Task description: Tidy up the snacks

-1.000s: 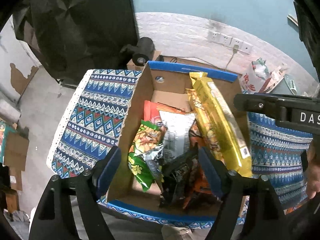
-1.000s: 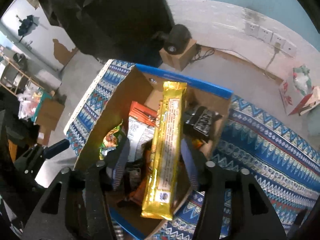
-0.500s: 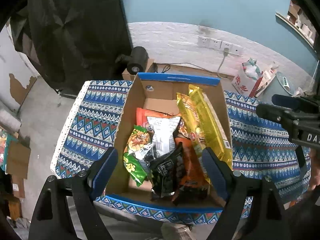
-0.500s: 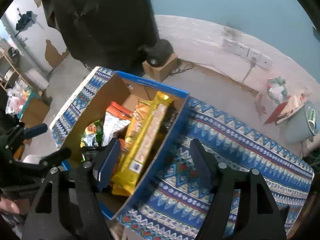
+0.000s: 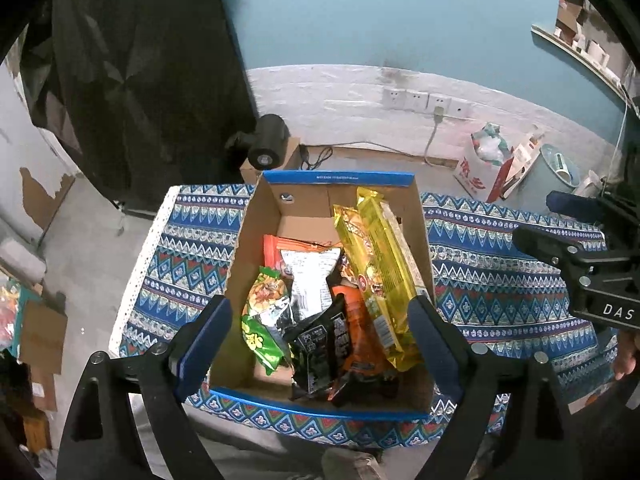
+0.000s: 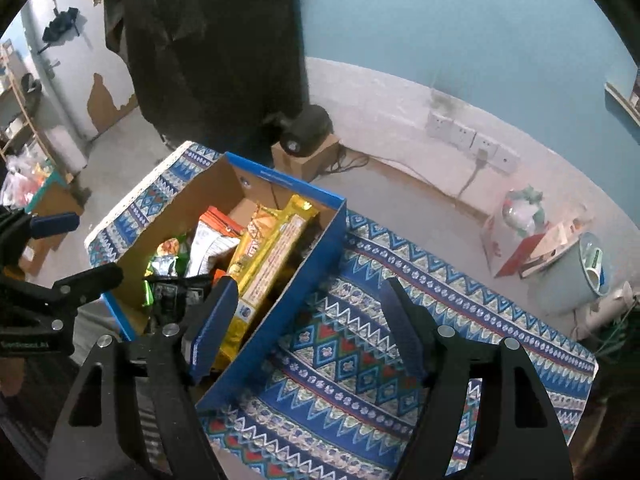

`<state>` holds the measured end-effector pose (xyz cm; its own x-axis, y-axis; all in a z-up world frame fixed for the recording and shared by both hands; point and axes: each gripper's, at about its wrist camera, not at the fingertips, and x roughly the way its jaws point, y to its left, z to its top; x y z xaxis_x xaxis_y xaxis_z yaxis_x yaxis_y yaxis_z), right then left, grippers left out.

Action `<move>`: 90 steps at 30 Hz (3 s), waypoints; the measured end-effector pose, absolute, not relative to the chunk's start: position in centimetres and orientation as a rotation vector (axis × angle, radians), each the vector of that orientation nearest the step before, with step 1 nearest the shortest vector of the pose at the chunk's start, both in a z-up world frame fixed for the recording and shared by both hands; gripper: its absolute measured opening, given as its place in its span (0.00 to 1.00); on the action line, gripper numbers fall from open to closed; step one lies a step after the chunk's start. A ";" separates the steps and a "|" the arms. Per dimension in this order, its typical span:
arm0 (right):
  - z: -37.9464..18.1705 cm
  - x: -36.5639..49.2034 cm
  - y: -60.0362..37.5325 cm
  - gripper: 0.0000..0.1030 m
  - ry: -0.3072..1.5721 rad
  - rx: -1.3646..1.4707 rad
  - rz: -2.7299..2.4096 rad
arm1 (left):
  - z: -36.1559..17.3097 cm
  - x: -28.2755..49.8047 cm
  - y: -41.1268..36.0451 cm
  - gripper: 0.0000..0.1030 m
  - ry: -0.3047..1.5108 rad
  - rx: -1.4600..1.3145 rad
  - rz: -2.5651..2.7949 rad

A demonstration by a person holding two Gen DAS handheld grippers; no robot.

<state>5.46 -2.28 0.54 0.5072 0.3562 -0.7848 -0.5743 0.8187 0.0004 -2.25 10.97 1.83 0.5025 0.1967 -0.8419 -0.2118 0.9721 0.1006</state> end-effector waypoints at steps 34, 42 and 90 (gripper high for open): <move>0.2 5.6 -3.0 0.71 0.891 -0.258 0.563 | 1.9 -2.3 9.9 0.89 1.019 0.005 0.253; 0.1 5.3 -2.8 0.71 0.890 -0.269 0.573 | 1.8 -2.4 9.8 0.89 1.026 0.006 0.251; 0.2 4.9 -2.5 0.71 0.887 -0.292 0.585 | 1.0 -2.7 9.4 0.89 1.053 0.024 0.262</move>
<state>4.87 -2.49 0.18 0.4902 0.3562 -0.7955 -0.5904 0.8071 -0.0024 -2.66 9.44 0.96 0.4665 0.2245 -0.8555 -0.2020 0.9687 0.1441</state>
